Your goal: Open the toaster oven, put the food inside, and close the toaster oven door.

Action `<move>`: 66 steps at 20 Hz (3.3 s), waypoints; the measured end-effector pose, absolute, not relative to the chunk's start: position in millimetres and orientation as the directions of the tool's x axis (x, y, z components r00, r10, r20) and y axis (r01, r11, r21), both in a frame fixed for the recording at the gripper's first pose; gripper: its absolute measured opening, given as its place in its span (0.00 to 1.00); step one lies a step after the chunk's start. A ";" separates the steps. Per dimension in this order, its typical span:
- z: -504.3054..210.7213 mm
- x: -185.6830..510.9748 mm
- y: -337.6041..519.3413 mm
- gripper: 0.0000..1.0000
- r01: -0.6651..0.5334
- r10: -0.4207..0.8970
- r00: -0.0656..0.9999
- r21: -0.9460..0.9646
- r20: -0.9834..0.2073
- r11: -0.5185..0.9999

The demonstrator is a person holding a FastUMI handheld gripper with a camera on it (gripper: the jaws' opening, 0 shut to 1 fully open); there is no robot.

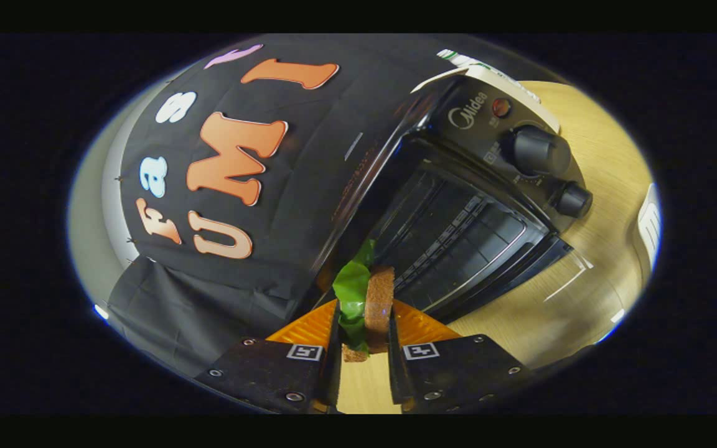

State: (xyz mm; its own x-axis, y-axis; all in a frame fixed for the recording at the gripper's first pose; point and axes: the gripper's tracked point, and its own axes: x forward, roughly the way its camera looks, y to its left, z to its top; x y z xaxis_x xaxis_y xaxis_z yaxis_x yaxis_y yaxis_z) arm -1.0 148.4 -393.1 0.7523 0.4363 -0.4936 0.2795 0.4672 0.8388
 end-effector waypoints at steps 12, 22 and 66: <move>-435.0 47.8 154.7 0.35 0.357 0.292 0.825 0.846 -0.484 0.395; -433.8 23.4 149.7 0.60 0.381 0.305 0.746 0.755 -0.592 0.533; -386.4 -121.2 130.0 0.89 -0.172 0.330 0.441 0.282 -0.835 0.944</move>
